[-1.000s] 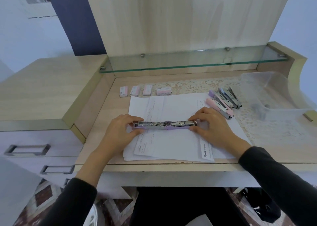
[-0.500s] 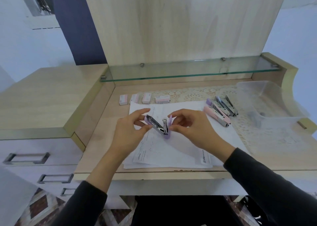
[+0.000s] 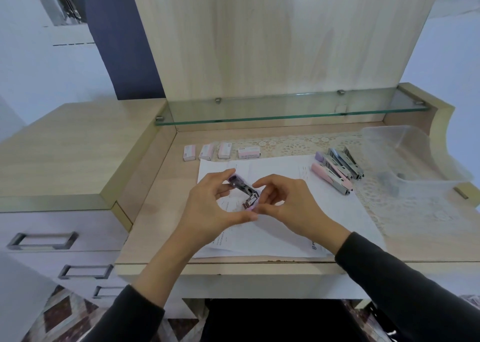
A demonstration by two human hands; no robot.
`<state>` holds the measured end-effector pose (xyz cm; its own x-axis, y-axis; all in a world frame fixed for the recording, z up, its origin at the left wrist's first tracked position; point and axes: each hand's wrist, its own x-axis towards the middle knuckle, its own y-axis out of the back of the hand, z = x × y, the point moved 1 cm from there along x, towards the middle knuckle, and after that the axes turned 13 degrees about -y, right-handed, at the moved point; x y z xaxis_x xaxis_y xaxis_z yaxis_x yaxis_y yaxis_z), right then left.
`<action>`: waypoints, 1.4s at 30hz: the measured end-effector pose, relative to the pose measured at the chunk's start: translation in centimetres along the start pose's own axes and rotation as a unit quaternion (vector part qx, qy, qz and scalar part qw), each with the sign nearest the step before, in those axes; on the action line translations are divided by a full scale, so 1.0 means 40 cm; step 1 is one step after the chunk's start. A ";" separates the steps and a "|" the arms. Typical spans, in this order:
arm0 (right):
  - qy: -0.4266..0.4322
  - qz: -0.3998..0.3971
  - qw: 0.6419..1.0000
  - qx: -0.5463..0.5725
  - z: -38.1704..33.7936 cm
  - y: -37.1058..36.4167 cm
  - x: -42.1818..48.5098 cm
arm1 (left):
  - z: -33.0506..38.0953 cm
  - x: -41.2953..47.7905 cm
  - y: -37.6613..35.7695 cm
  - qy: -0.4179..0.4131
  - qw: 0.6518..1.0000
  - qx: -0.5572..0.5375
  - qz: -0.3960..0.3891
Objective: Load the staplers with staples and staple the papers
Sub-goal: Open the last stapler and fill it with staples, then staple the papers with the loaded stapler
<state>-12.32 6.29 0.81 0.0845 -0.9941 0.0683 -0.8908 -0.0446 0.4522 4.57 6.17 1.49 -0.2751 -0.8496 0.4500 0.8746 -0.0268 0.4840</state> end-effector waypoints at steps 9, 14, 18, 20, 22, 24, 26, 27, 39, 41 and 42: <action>0.041 -0.021 0.992 -0.118 -0.010 0.007 0.018 | -0.017 0.009 -0.008 -0.170 0.973 0.153 -0.011; 0.068 -0.009 0.992 -0.108 -0.017 0.001 0.006 | -0.023 0.000 -0.014 -0.197 0.961 0.191 0.010; 0.064 -0.009 0.992 -0.113 -0.017 0.002 0.002 | -0.020 0.000 -0.015 -0.207 0.958 0.197 0.019; 0.065 -0.008 0.992 -0.112 -0.016 0.002 0.002 | -0.018 0.000 -0.016 -0.215 0.955 0.201 0.026; 0.060 -0.008 0.993 -0.097 -0.014 0.001 0.001 | -0.016 -0.001 -0.017 -0.226 0.950 0.214 0.036; 0.057 -0.009 0.996 -0.074 -0.013 0.000 -0.002 | -0.015 -0.002 -0.015 -0.232 0.947 0.219 0.043; 0.057 -0.012 0.996 -0.064 -0.014 -0.001 -0.005 | -0.014 -0.002 -0.013 -0.238 0.947 0.211 0.035; 0.056 -0.013 0.996 -0.062 -0.014 0.001 -0.007 | -0.011 0.000 -0.011 -0.241 0.949 0.200 0.027; 0.006 -0.109 0.993 -0.034 -0.025 0.081 -0.022 | 0.029 0.012 -0.003 -0.234 0.962 0.121 -0.065; -0.003 -0.082 0.996 -0.048 -0.024 0.112 -0.028 | 0.044 0.026 -0.010 -0.197 0.972 0.106 -0.070; -0.013 -0.063 0.996 -0.055 -0.023 0.132 -0.031 | 0.049 0.034 -0.014 -0.176 0.976 0.098 -0.076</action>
<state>-16.70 7.36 3.94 0.1790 -0.9837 -0.0180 -0.8190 -0.1592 0.5513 2.94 6.05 3.31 -0.5468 -0.6084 0.5753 0.7290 -0.0080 0.6844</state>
